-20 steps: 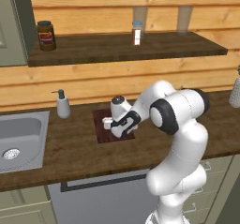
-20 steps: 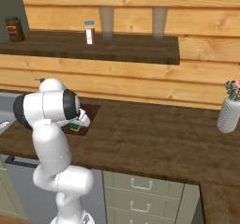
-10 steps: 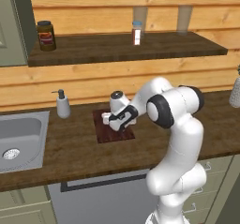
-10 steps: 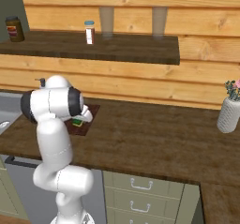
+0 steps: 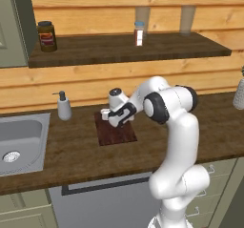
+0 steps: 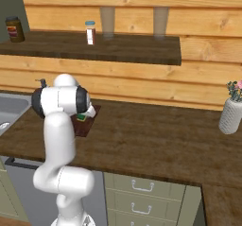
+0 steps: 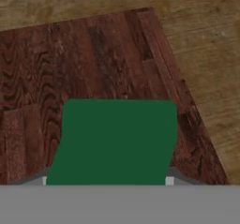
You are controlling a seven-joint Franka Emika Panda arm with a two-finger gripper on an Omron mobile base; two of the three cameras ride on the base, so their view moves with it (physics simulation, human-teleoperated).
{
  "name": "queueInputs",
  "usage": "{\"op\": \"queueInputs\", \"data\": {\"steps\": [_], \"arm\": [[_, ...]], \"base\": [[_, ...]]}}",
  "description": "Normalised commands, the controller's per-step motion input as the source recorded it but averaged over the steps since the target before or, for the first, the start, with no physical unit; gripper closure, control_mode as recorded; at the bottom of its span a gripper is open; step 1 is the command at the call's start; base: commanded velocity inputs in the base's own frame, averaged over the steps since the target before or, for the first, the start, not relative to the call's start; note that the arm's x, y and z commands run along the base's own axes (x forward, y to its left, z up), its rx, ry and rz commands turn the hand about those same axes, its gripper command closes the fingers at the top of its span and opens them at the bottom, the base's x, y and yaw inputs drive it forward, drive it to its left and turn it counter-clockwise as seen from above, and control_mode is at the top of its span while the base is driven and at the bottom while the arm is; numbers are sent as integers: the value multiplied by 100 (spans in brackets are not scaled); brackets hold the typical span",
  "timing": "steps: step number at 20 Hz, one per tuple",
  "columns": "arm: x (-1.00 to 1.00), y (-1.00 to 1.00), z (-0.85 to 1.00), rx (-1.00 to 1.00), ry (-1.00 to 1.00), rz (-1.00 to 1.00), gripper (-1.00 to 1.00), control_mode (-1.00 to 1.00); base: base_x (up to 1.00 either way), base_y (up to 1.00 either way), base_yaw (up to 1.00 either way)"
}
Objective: Pick up the sponge from the counter and clean the cutting board by briefly scrubbing or pressing down on the cutting board. Once finished, release the sponge.
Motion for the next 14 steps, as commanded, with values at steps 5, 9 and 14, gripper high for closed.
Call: {"op": "queueInputs", "data": {"steps": [5,9,14], "arm": [[47,27,0,0,0,0,100,-100],[39,31,0,-1,0,0,100,-100],[7,25,-15,-8,0,0,100,-100]], "base": [[0,0,0],[0,0,0],[0,0,0]]}}
